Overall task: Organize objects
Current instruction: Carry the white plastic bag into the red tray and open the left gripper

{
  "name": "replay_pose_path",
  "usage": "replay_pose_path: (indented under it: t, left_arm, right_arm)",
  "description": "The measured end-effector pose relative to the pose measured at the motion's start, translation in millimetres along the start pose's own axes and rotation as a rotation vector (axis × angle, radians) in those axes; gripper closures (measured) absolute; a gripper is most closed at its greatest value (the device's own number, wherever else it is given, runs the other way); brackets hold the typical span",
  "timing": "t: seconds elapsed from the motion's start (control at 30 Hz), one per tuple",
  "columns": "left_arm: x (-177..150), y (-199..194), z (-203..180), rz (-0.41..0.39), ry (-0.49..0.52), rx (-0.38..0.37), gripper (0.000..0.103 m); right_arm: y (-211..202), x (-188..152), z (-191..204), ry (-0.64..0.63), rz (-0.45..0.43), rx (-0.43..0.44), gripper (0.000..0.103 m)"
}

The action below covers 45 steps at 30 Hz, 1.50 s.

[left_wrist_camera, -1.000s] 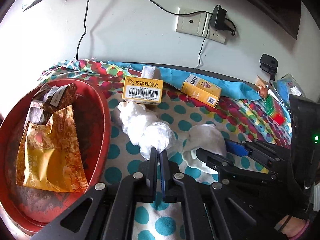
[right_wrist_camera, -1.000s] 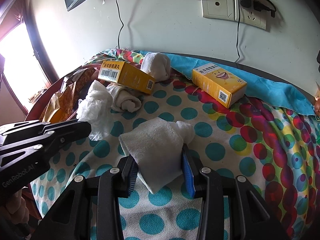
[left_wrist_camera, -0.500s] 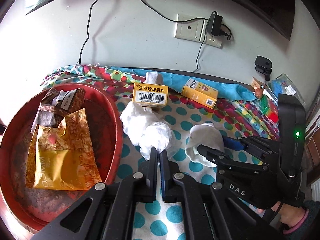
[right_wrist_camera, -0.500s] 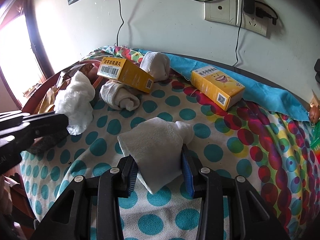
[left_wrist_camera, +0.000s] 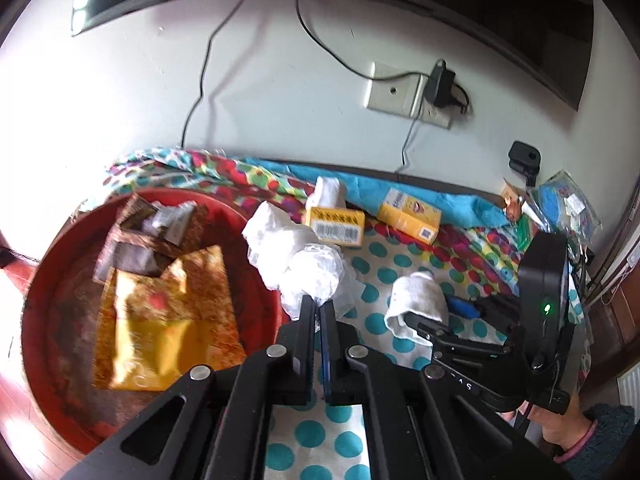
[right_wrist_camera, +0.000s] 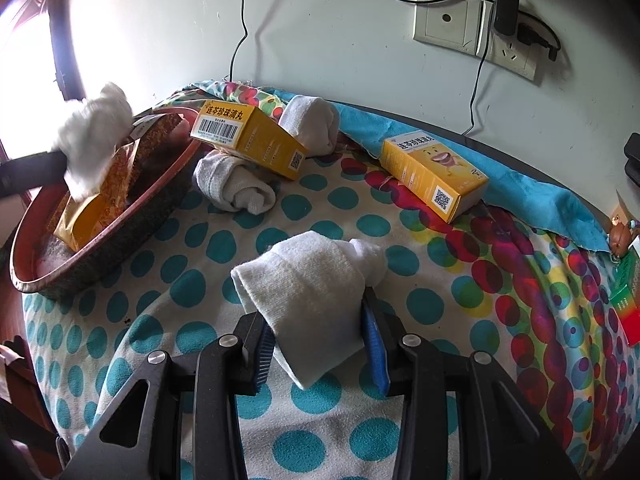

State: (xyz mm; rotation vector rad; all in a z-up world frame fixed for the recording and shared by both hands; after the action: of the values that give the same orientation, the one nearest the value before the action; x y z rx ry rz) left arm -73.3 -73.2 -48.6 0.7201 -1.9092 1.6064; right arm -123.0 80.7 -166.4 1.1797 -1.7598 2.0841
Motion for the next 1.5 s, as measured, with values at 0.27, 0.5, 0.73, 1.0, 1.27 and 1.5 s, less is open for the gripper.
replay_pose_path:
  t: [0.27,0.5,0.73,1.0,1.27,1.5]
  left_arm:
    - [18,-25,39,-0.039,-0.069,0.05,0.101]
    - [31,-49,85,-0.068,-0.112,0.117,0.101]
    - [30,-55,127,-0.046,-0.153,0.161,0.101]
    - [21,-36,154,-0.005,-0.206,0.169,0.101]
    - [-1,-9,182,0.07,-0.238,0.228,0.101]
    - [-12,3,196,0.102,-0.23,0.279,0.101]
  right_arm:
    - [1,-2,-1,-0.01,0.015,-0.016,0.064]
    - [2,-2,-2,-0.005,0.024,-0.016,0.062]
    - [3,-2,-4,-0.002,0.026,-0.017,0.061]
    - [4,-2,-4,-0.002,0.027,-0.019,0.061]
    - [5,-1,-5,-0.01,0.027,-0.033,0.06]
    - [5,-1,-5,-0.023,0.026,-0.05,0.059]
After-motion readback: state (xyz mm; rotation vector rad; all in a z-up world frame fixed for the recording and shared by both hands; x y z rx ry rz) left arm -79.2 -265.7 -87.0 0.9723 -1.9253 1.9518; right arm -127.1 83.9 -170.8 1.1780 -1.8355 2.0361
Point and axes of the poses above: each gripper's, at about its wrist camera, not at the fingertips, and y roughly the way its jaws point, z to its left, x to its top, the point moved 8 cm from there along y, roughly the way its jaws point, and after that the axes turned 1 degree about -x, right-handed, at the moved point
